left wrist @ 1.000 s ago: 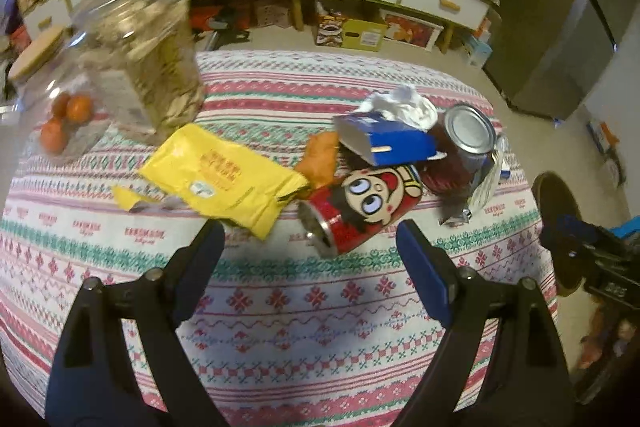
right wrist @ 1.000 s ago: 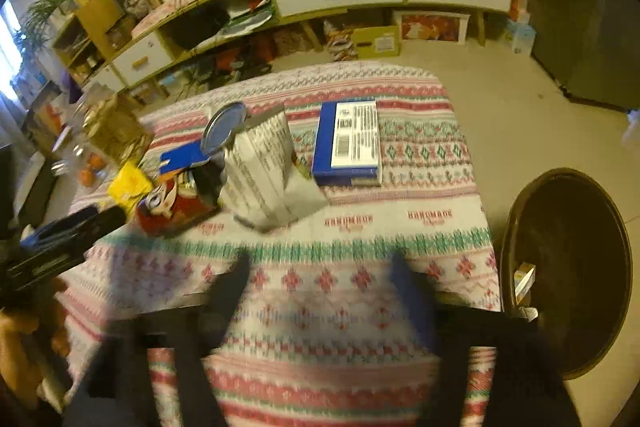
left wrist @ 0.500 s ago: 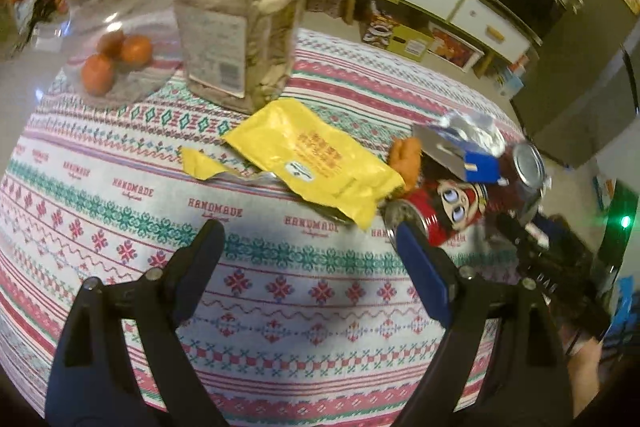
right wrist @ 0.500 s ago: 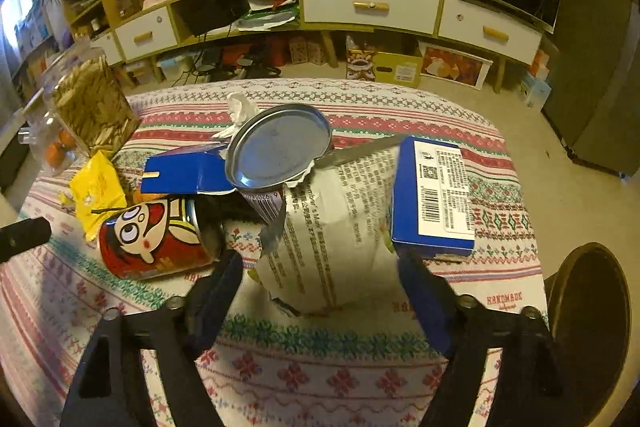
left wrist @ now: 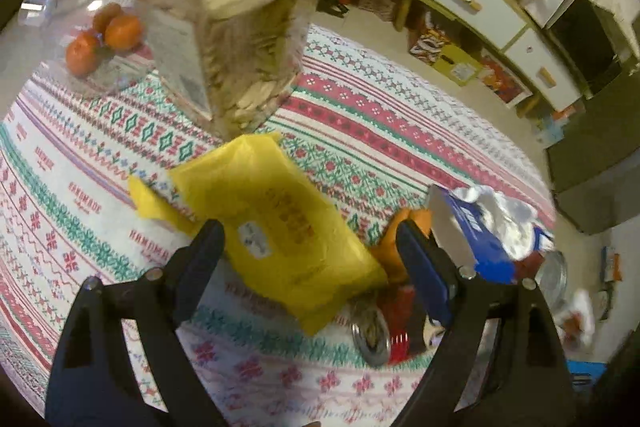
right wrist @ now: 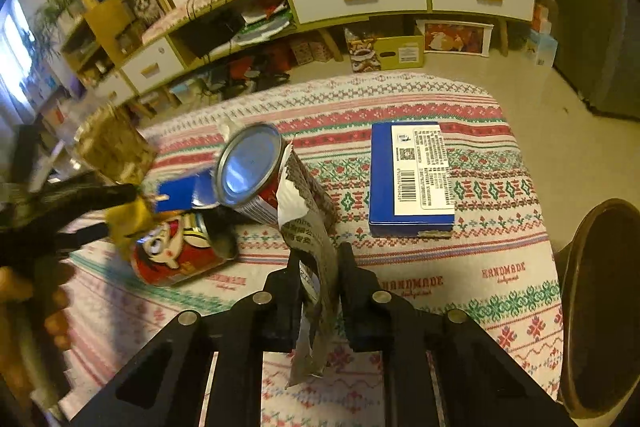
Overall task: Collect trash
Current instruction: 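Grasp the white paper bag with the right tool while the left tool grasps the yellow snack bag, then carry both bags over the brown bin and open both tools to drop them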
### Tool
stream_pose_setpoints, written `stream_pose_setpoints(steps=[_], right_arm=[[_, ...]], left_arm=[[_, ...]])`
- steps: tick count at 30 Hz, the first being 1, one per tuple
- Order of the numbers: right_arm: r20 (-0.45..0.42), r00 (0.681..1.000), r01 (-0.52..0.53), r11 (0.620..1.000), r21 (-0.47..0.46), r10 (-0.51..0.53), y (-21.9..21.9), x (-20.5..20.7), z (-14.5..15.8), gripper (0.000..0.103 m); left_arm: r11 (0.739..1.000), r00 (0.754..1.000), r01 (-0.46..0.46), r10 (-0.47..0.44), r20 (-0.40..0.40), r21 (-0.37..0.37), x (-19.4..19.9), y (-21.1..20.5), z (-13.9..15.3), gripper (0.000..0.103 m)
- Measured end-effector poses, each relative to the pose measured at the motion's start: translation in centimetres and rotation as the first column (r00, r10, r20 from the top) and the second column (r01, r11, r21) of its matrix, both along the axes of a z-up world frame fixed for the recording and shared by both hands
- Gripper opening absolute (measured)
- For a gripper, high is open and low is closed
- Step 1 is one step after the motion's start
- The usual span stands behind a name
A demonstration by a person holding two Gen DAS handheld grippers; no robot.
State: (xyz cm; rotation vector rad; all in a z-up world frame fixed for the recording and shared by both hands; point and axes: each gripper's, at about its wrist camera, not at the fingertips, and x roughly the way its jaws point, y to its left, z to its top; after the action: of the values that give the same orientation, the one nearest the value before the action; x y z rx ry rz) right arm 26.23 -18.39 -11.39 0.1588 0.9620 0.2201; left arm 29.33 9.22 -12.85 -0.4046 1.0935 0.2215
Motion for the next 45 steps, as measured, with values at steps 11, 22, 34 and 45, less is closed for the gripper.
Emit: stream_pose_setpoints(steps=[11, 22, 34, 45], right_arm=[[0.035, 0.999, 0.002, 1.000, 0.020, -0.003, -3.0, -2.6, 2.9, 0.016], [0.031, 0.997, 0.065, 0.998, -0.012, -0.065, -6.0, -6.6, 5.4, 0.016], [0.054, 0.992, 0.117, 0.992, -0.036, -0.115, -9.5, -11.6, 8.0, 0.016], [0.057, 0.982, 0.186, 0.980, -0.073, -0.182, -14.5, -13.0, 7.7, 0.016]], left_arm=[[0.996, 1.000, -0.016, 0.017, -0.017, 0.089, -1.0, 0.4, -1.8, 0.071], [0.997, 0.998, 0.068, -0.069, -0.004, -0.034, -5.8, 2.5, -1.5, 0.013], [0.984, 0.991, 0.116, -0.106, 0.078, -0.135, -12.4, 3.4, 1.4, 0.006], [0.933, 0.933, 0.329, -0.298, 0.200, -0.144, -13.6, -5.1, 5.6, 0.006]])
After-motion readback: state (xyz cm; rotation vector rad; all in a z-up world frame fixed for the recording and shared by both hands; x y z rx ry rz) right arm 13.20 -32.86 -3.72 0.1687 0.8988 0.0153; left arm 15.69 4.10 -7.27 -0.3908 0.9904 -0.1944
